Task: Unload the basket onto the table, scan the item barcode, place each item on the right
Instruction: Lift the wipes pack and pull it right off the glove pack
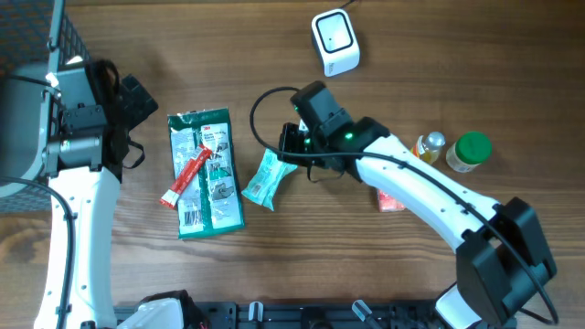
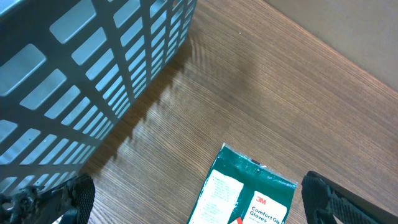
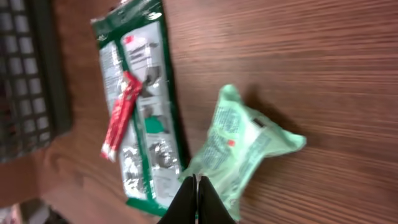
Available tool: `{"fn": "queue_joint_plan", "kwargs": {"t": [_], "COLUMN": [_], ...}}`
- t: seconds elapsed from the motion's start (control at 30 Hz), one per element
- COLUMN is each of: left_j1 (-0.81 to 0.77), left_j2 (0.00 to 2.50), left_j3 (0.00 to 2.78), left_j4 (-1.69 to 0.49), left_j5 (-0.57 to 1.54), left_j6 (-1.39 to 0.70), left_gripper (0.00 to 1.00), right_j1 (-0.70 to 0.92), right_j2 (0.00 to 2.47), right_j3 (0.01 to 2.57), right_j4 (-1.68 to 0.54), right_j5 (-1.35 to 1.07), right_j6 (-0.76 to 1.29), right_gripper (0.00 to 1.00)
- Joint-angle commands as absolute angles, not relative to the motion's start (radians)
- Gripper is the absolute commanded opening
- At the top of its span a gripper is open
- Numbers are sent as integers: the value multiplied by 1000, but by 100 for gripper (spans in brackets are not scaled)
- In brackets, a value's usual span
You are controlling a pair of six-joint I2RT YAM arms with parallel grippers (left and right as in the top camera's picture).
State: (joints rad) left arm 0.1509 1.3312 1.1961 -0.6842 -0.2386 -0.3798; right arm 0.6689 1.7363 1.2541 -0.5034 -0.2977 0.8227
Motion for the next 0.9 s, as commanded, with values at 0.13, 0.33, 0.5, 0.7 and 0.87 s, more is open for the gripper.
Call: {"fn": "queue_joint_plan", "kwargs": {"t": [0.13, 0.33, 0.5, 0.7, 0.87], "left_j1": [155, 155, 155, 155, 155], "left_j2": [1330, 1330, 1330, 1330, 1330], "left_j3": [1200, 1200, 1200, 1200, 1200], "left_j4": [-682, -682, -682, -682, -682], "left_j5": [-244, -244, -244, -244, -244], "left_j6": [-371, -371, -371, -371, -371], "left_gripper": [100, 100, 100, 100, 100], "right_j1": [734, 743, 742, 708, 693], "right_j2": [1858, 2040, 2173, 2032, 1813], "right_j3": [1188, 1163, 1163, 1189, 1190], "right_j4": [-358, -260, -226, -231, -267], "right_j5": [-447, -448, -526, -578, -562], "right_j6": [790, 810, 773, 651, 595], "right_gripper": [4, 4, 4, 4, 4]}}
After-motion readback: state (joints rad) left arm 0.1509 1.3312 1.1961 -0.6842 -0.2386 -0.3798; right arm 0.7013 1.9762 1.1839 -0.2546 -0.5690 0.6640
